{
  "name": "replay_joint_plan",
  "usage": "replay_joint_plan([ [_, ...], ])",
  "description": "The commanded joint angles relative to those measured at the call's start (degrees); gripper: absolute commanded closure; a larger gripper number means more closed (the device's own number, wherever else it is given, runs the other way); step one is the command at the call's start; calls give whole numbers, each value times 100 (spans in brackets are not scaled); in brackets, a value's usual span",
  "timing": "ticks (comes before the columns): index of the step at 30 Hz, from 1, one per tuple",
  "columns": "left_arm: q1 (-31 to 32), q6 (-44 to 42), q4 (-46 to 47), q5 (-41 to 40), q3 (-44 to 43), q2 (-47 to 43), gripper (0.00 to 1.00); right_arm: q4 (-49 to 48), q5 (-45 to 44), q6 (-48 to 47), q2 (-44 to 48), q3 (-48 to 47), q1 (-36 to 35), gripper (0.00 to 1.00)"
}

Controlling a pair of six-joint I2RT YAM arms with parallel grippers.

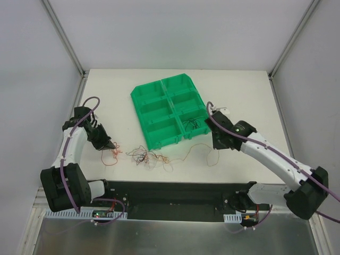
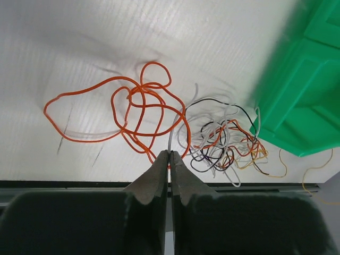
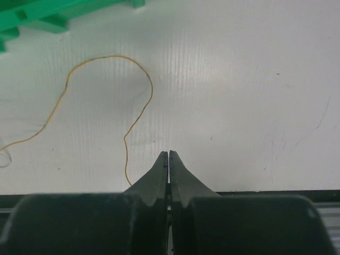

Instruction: Untangle the cables

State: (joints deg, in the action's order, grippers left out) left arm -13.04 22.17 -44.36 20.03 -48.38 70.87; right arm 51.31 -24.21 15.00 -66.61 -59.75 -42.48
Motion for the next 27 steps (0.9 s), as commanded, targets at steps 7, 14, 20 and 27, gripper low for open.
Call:
replay_joint_plan([
  [7,56,24,-187,159,-40,-223,52,608,1023,-700,-1161,-932,12,52],
  [14,686,-3,-196,598,-136,-337,46,-900,2758,-929,-1468,-1101,-418,32],
  [20,2242,129,137,685,-233,-496,37,-2283,3793,-1761,-2109,-819,-1156,34],
  [27,3429,23,393,792,-268,259,37,-2757,3747,-2818,-2479,-460,-1368,36],
])
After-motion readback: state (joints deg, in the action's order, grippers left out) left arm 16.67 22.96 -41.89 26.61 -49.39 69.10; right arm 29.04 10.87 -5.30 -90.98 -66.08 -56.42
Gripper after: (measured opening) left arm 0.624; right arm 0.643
